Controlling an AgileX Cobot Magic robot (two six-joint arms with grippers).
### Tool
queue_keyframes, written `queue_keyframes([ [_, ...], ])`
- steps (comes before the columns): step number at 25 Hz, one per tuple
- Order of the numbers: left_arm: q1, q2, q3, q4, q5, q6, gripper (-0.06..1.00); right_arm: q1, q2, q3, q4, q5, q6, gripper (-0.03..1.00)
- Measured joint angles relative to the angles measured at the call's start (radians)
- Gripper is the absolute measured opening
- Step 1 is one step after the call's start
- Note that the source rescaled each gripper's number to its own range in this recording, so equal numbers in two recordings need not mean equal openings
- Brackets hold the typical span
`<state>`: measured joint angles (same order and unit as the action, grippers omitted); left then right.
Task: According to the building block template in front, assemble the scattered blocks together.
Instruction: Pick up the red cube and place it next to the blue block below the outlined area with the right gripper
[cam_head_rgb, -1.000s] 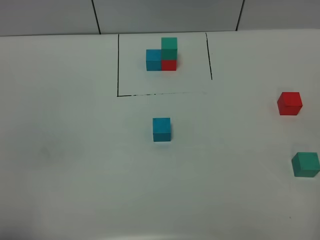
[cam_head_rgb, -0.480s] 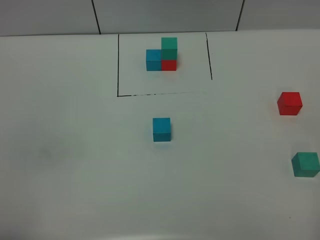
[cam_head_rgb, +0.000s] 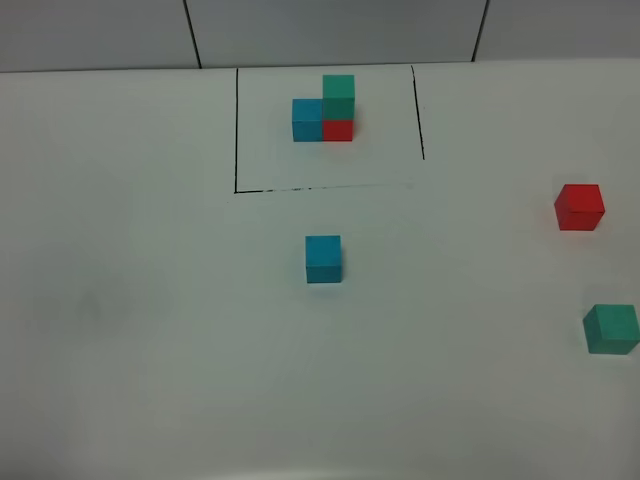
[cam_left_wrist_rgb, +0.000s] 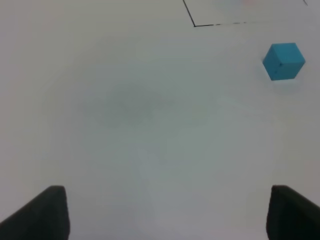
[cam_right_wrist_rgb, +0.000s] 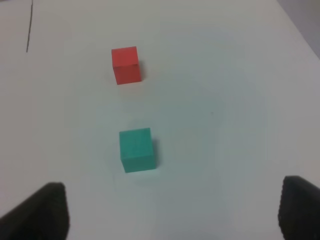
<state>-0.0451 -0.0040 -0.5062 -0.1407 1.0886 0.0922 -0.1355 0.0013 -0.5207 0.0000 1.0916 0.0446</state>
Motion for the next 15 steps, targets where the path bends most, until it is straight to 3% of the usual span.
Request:
queue_keyframes([
  [15, 0.016, 0.000, 0.000, 0.000, 0.000, -0.001, 0.98, 0.000, 0.000, 0.000, 0.000, 0.000, 0.000, 0.72],
])
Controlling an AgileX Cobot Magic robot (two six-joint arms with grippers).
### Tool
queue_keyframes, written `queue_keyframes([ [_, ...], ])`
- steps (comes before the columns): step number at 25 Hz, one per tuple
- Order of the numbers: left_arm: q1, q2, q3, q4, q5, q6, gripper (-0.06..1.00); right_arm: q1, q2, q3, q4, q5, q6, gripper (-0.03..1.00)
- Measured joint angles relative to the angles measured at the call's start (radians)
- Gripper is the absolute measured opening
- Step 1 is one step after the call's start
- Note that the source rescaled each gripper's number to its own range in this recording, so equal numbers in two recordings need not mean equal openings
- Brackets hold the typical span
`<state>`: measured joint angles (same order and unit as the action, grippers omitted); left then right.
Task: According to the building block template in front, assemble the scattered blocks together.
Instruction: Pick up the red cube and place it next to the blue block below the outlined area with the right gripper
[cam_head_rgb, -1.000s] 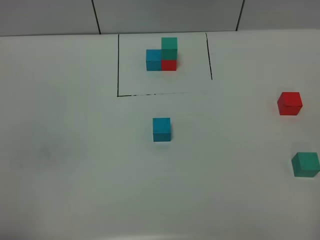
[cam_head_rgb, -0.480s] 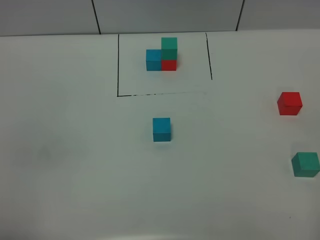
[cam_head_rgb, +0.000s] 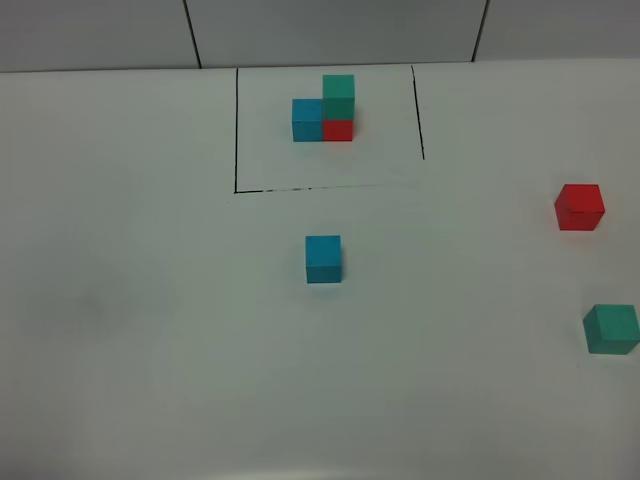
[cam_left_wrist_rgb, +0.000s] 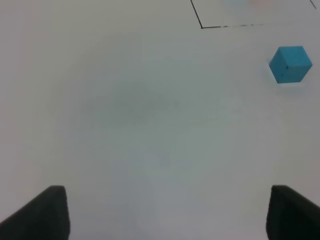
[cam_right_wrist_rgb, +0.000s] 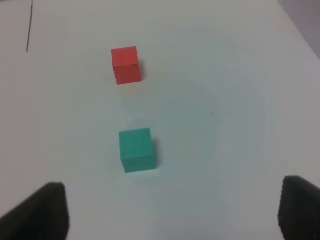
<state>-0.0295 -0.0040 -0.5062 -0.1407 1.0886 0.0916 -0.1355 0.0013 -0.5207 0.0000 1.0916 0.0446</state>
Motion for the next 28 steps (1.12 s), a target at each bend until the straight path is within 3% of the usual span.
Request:
queue_keyframes([
  [28, 0.000, 0.001, 0.000, 0.000, 0.000, 0.000, 0.98, 0.000, 0.007, 0.000, -0.007, 0.000, 0.027, 0.72],
])
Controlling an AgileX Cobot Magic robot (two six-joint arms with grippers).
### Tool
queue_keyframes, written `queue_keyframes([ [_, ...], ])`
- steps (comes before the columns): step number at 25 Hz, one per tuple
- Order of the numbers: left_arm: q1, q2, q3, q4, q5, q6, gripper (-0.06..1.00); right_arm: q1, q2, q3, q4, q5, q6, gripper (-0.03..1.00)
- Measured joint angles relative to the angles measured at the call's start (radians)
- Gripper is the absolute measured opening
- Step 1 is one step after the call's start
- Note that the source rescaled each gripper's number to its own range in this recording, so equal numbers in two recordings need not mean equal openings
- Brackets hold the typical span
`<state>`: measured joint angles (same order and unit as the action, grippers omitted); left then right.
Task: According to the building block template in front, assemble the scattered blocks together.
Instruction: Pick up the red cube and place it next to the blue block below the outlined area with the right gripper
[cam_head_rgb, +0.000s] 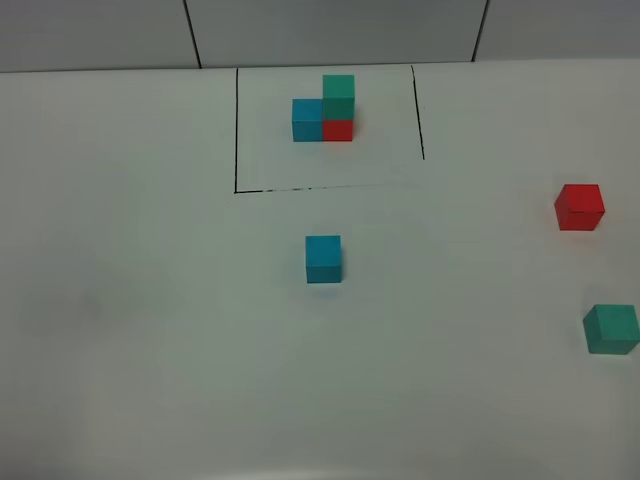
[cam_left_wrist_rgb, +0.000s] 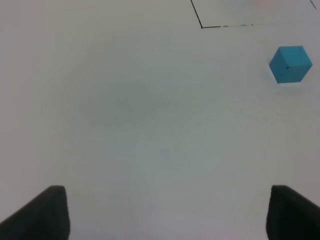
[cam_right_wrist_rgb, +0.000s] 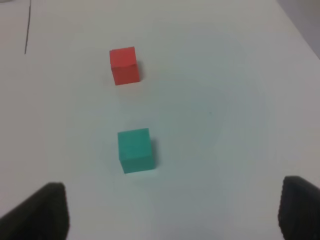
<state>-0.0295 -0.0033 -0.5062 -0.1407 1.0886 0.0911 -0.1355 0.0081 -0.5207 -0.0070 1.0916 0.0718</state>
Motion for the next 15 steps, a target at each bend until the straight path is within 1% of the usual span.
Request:
queue_keyframes([
  [3, 0.000, 0.000, 0.000, 0.000, 0.000, 0.000, 0.98, 0.000, 0.053, 0.000, -0.025, 0.000, 0.031, 0.75],
  [6, 0.000, 0.000, 0.000, 0.000, 0.000, 0.000, 0.98, 0.000, 0.157, -0.002, -0.043, 0.000, 0.037, 0.80],
  [11, 0.000, 0.000, 0.000, 0.000, 0.000, 0.000, 0.98, 0.000, 0.411, -0.027, -0.073, -0.026, 0.037, 0.91],
  [15, 0.000, 0.000, 0.000, 0.000, 0.000, 0.000, 0.98, 0.000, 0.639, -0.067, -0.075, -0.063, 0.021, 0.94],
])
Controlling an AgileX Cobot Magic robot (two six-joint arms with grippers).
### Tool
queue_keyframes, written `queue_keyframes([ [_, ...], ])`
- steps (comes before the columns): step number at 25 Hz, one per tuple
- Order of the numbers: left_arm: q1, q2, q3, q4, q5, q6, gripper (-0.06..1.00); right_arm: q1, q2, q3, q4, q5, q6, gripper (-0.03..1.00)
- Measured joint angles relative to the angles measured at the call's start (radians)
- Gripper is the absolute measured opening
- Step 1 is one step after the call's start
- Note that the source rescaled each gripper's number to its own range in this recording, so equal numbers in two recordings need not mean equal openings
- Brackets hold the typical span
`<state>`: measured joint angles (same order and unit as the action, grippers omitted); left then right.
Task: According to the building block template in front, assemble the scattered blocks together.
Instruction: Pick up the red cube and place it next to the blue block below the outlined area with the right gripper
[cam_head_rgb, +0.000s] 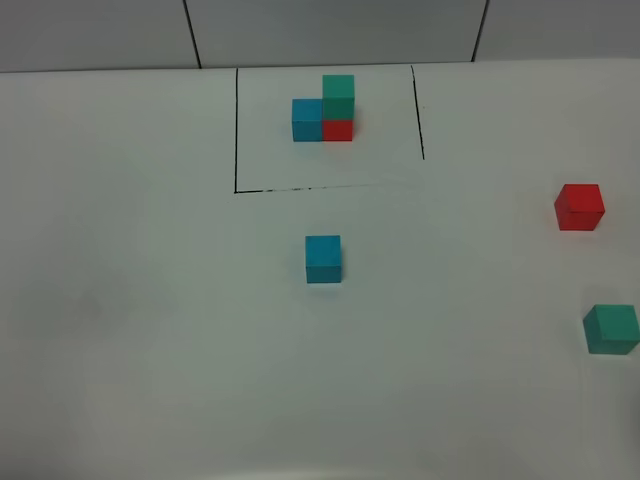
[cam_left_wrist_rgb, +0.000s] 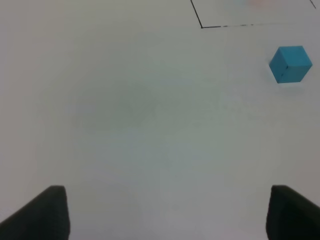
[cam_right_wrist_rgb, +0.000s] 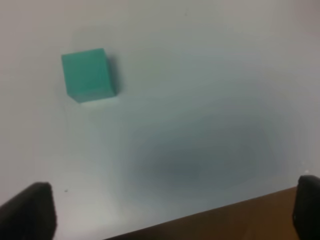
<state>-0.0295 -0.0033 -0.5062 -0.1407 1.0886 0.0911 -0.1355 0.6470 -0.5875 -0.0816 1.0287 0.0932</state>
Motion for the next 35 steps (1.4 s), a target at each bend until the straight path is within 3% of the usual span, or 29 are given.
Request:
queue_keyframes([
  [7, 0.000, 0.000, 0.000, 0.000, 0.000, 0.000, 0.98, 0.000, 0.336, -0.075, 0.018, -0.057, -0.016, 0.94],
  [13, 0.000, 0.000, 0.000, 0.000, 0.000, 0.000, 0.98, 0.000, 0.492, -0.112, 0.062, -0.140, -0.038, 0.93],
  [23, 0.000, 0.000, 0.000, 0.000, 0.000, 0.000, 0.98, 0.000, 0.556, -0.112, 0.082, -0.217, -0.054, 0.91],
  [35, 0.000, 0.000, 0.000, 0.000, 0.000, 0.000, 0.98, 0.000, 0.580, -0.125, 0.082, -0.219, -0.079, 0.91],
])
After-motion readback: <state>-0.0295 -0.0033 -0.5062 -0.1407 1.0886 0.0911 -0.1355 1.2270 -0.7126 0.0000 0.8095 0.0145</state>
